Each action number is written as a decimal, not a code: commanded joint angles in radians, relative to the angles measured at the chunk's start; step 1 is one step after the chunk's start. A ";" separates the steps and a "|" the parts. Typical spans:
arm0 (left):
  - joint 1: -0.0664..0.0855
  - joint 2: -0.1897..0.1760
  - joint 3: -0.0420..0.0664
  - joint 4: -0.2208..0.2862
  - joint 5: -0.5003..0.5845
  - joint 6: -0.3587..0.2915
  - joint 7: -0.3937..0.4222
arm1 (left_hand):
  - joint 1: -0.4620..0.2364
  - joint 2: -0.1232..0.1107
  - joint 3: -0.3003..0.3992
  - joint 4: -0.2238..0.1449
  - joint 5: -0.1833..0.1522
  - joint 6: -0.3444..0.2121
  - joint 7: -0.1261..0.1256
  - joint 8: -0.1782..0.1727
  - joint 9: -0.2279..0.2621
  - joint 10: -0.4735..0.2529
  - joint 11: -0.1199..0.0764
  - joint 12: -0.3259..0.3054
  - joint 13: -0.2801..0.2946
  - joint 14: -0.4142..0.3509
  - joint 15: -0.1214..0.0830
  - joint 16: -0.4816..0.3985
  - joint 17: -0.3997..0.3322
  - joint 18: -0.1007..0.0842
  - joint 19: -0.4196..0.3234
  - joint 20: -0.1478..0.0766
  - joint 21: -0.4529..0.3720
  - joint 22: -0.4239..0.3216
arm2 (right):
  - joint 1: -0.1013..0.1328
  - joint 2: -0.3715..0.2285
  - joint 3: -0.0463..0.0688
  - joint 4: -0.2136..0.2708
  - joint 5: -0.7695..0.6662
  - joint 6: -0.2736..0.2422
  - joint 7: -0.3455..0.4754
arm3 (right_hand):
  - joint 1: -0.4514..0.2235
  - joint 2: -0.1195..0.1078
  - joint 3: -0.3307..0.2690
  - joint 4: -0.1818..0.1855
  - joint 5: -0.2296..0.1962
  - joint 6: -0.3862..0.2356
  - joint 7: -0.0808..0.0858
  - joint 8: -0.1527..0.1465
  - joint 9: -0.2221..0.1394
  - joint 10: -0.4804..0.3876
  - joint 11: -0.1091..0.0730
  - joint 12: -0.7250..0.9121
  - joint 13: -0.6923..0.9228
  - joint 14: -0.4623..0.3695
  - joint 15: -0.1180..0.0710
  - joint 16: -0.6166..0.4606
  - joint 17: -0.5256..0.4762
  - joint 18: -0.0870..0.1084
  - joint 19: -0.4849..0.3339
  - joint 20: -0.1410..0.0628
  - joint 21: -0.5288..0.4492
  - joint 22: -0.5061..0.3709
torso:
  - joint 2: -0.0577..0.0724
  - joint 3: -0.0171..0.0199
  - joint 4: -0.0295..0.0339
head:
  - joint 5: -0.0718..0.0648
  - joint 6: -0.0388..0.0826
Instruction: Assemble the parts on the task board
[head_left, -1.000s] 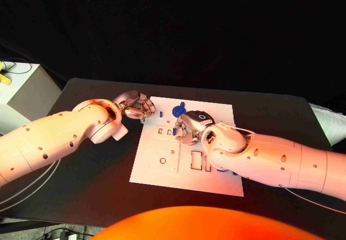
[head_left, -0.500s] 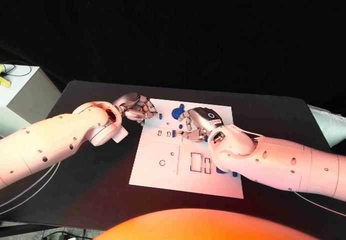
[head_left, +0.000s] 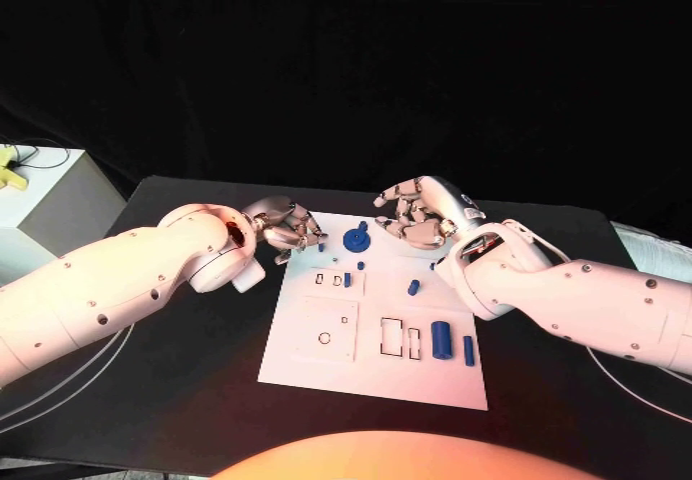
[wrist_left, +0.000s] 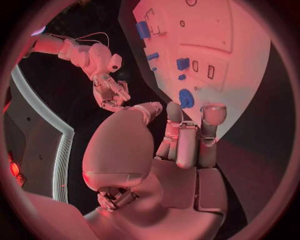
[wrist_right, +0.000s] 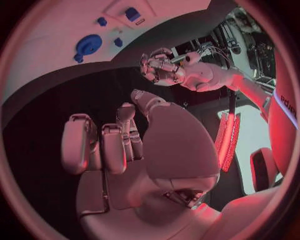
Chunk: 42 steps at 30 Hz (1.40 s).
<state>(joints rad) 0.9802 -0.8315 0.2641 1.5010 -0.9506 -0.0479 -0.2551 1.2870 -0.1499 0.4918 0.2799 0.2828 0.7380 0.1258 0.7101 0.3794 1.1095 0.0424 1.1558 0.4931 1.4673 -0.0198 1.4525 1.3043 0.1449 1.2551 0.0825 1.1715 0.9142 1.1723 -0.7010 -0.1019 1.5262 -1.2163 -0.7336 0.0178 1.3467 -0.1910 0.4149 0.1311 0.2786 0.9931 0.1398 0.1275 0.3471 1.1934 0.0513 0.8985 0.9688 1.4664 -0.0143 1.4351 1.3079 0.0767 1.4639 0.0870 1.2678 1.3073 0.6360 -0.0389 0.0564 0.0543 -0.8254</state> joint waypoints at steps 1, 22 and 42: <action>0.019 0.020 0.004 -0.012 -0.004 0.149 -0.103 | 0.015 0.001 0.009 0.000 0.004 0.012 -0.005 -0.007 -0.002 0.035 -0.005 0.027 0.056 0.033 -0.009 0.007 0.024 -0.024 0.023 -0.003 0.029 0.040 | 0.014 -0.016 0.003 -0.013 0.270 0.052 0.154 | 0.000 -0.010 0.009 0.001 0.002 0.000 0.002 0.005 0.001 0.008 0.000 0.013 0.011 0.047 -0.009 0.003 0.060 -0.017 0.013 -0.008 0.001 0.116 | -0.008 0.0008 -0.0020 | 0.003 -0.002; 0.233 0.238 -0.171 -0.258 0.013 0.416 -0.276 | -0.148 -0.010 -0.094 0.010 -0.005 0.036 -0.003 -0.040 0.002 0.047 0.000 0.039 0.108 0.051 -0.005 0.031 0.078 -0.040 0.058 0.002 0.104 0.140 | 0.076 -0.061 0.008 -0.169 0.478 0.182 0.188 | -0.080 -0.041 -0.011 0.021 -0.020 -0.032 0.007 0.037 0.014 0.160 0.009 0.366 0.324 0.071 0.000 0.060 0.143 -0.017 0.015 -0.001 0.002 0.125 | -0.036 0.0074 -0.0026 | 0.005 -0.023; 0.241 0.343 -0.229 -0.362 -0.036 0.429 -0.315 | -0.199 0.020 -0.121 0.013 -0.005 0.047 -0.015 -0.018 0.049 0.062 -0.011 0.045 0.138 0.056 -0.014 0.038 0.095 -0.044 0.064 -0.007 0.122 0.163 | 0.076 -0.068 0.008 -0.182 0.442 0.171 0.150 | -0.081 -0.043 -0.021 0.022 -0.019 -0.047 0.009 0.039 0.015 0.138 0.012 0.344 0.308 0.064 0.002 0.048 0.125 -0.010 0.002 0.001 -0.038 0.108 | -0.029 0.0028 -0.0056 | 0.003 -0.036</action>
<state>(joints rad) 1.2207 -0.4908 0.0353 1.1430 -0.9607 0.3599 -0.5601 1.0957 -0.1306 0.3765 0.2952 0.2827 0.7866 0.1123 0.6879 0.4267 1.1671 0.0338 1.1995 0.6303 1.4651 -0.0250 1.4853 1.3079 0.1151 1.3186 0.0824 1.2885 1.0756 1.2480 -0.7681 -0.0945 1.3457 -0.7576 -0.5744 0.1761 1.2711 -0.2342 0.4013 0.1517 0.2591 0.9556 0.1481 0.1621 0.3608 1.3391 0.0655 1.2459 1.2780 1.4664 -0.0144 1.4870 1.3076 0.0674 1.4625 0.0860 1.2330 1.3077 0.6064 -0.0358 0.0520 0.0565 -0.8585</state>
